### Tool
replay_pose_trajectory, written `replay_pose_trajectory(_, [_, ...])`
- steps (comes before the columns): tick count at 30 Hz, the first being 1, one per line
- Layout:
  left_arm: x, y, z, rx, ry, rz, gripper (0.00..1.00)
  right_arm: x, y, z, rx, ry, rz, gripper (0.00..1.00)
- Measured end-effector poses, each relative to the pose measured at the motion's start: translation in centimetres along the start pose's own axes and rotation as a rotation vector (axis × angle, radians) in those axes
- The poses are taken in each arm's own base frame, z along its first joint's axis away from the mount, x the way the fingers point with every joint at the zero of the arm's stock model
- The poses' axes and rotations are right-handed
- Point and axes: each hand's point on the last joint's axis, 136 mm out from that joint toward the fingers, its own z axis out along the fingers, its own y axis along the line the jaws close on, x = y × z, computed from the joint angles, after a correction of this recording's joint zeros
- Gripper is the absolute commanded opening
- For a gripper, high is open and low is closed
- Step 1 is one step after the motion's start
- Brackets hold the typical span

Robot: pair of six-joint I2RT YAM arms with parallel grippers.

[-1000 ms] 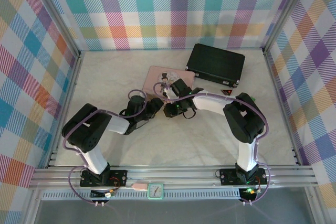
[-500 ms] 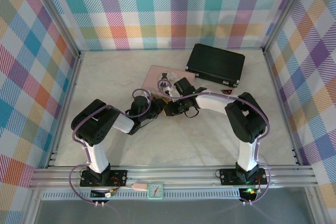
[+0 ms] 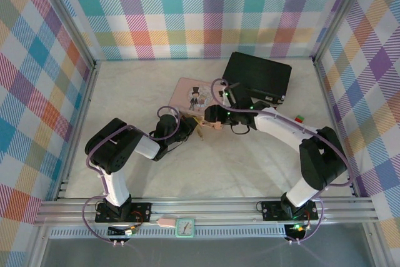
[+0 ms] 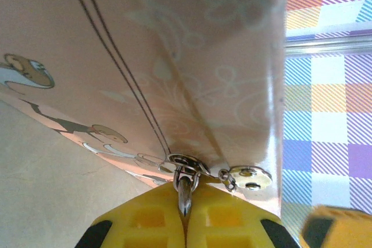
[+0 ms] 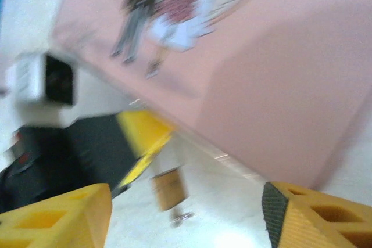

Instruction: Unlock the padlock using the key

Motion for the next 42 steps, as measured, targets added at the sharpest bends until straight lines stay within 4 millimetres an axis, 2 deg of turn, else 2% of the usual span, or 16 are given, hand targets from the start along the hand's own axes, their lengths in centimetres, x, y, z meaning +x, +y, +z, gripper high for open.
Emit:
replay_pose_trajectory(4, [0.0, 0.0, 0.0, -0.002, -0.008, -0.001, 0.0, -1.6, -3.1, 0.4, 0.103, -0.062, 0.12, 0.76])
replay_pose_trajectory(9, [-0.1, 0.1, 0.0, -0.007, -0.032, 0.002, 0.0, -1.4, -5.4, 2.6, 0.187, -0.068, 0.188, 0.77])
replay_pose_trajectory(17, [-1.5, 0.4, -0.6, -0.006, -0.132, -0.02, 0.0, -3.0, -4.8, 4.4, 0.146, -0.13, 0.272, 0.71])
replay_pose_trajectory(22, [-1.5, 0.5, -0.7, 0.012, -0.169, -0.037, 0.14, -3.3, -4.4, 5.0, 0.108, -0.165, 0.323, 0.66])
replay_pose_trajectory(26, [-1.6, 0.8, -0.4, 0.027, -0.182, -0.048, 0.18, -3.5, -4.3, 5.1, 0.093, -0.181, 0.345, 0.64])
replay_pose_trajectory(37, [-1.7, 0.5, 0.0, 0.092, -0.198, -0.074, 0.09, -3.7, -4.2, 5.2, 0.079, -0.193, 0.358, 0.62])
replay_pose_trajectory(40, [-1.7, 0.5, 0.0, 0.095, -0.199, -0.076, 0.1, -3.7, -4.2, 5.2, 0.079, -0.193, 0.358, 0.62])
replay_pose_trajectory(42, [-1.7, 0.5, -0.1, 0.097, -0.203, -0.075, 0.15, -3.7, -4.2, 5.2, 0.079, -0.193, 0.358, 0.62])
